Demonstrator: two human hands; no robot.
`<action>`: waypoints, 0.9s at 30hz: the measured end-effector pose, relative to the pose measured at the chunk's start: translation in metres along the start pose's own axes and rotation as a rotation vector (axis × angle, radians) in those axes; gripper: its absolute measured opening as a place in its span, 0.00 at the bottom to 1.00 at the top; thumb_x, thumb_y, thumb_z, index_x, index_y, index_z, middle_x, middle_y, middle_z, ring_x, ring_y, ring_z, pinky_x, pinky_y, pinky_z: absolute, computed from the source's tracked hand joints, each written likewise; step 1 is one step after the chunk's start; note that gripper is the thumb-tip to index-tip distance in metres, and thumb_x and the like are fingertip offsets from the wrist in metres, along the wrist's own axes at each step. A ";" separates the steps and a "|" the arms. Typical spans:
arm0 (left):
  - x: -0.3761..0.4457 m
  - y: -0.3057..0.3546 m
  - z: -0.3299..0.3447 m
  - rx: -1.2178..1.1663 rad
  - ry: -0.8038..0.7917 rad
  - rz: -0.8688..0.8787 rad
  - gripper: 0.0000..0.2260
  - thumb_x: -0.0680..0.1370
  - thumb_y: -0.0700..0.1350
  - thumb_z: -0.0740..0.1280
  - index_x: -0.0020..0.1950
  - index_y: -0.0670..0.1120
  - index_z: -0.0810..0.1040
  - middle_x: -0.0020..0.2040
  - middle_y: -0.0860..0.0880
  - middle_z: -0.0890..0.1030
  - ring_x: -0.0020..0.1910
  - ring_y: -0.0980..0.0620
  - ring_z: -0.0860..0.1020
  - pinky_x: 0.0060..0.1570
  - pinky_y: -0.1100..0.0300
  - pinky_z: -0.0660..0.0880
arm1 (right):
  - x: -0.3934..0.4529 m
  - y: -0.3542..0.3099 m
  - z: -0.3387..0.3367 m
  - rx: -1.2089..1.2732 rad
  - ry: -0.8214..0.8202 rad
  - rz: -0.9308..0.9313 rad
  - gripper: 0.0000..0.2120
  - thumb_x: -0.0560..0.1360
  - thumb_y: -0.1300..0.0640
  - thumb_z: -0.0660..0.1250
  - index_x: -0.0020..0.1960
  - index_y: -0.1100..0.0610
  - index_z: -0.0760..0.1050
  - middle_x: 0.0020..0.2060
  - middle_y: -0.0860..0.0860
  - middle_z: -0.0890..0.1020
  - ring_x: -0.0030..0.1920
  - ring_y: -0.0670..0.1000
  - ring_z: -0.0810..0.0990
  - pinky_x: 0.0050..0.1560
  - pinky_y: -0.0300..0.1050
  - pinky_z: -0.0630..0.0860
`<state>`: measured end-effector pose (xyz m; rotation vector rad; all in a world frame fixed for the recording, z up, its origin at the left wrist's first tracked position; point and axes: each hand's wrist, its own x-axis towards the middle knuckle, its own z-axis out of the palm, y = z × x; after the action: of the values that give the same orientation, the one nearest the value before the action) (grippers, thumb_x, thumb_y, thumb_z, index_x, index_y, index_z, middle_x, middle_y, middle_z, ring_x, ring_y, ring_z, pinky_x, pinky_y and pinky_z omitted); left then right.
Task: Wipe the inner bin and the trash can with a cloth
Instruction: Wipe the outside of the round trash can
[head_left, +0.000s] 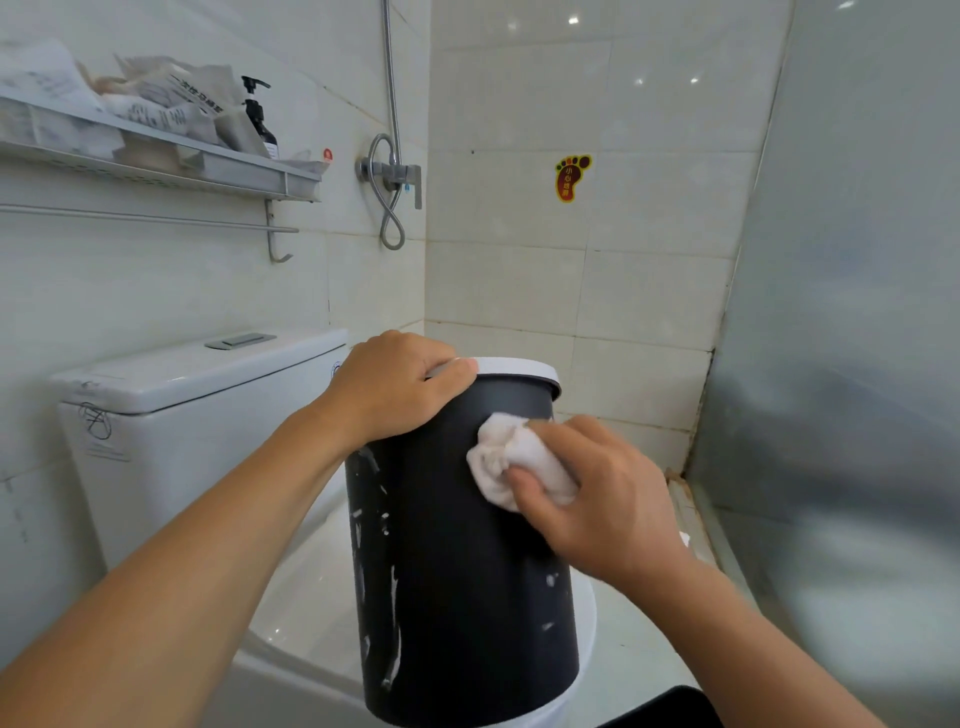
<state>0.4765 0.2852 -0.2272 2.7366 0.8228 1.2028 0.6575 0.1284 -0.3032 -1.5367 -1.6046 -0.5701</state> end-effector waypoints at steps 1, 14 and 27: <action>0.000 0.002 0.000 -0.004 0.003 0.012 0.22 0.77 0.60 0.59 0.32 0.46 0.60 0.26 0.51 0.63 0.29 0.50 0.61 0.33 0.53 0.61 | 0.006 0.000 -0.001 0.010 0.025 0.061 0.15 0.74 0.36 0.64 0.56 0.40 0.79 0.41 0.42 0.77 0.39 0.47 0.76 0.35 0.46 0.75; 0.007 0.013 -0.011 0.354 -0.017 0.011 0.21 0.79 0.69 0.59 0.45 0.52 0.78 0.36 0.53 0.79 0.40 0.48 0.77 0.41 0.53 0.70 | 0.003 -0.008 0.013 0.075 -0.096 0.109 0.20 0.74 0.32 0.60 0.60 0.40 0.78 0.42 0.44 0.77 0.41 0.48 0.77 0.39 0.50 0.78; 0.021 0.022 0.025 0.376 0.113 -0.032 0.27 0.82 0.69 0.51 0.44 0.48 0.76 0.31 0.52 0.75 0.36 0.45 0.75 0.39 0.53 0.65 | -0.028 -0.005 0.029 -0.123 0.004 -0.099 0.26 0.76 0.38 0.66 0.71 0.47 0.75 0.50 0.51 0.78 0.43 0.52 0.76 0.34 0.44 0.72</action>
<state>0.5157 0.2805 -0.2248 2.9433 1.2138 1.3270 0.6435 0.1341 -0.3403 -1.5501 -1.6761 -0.7383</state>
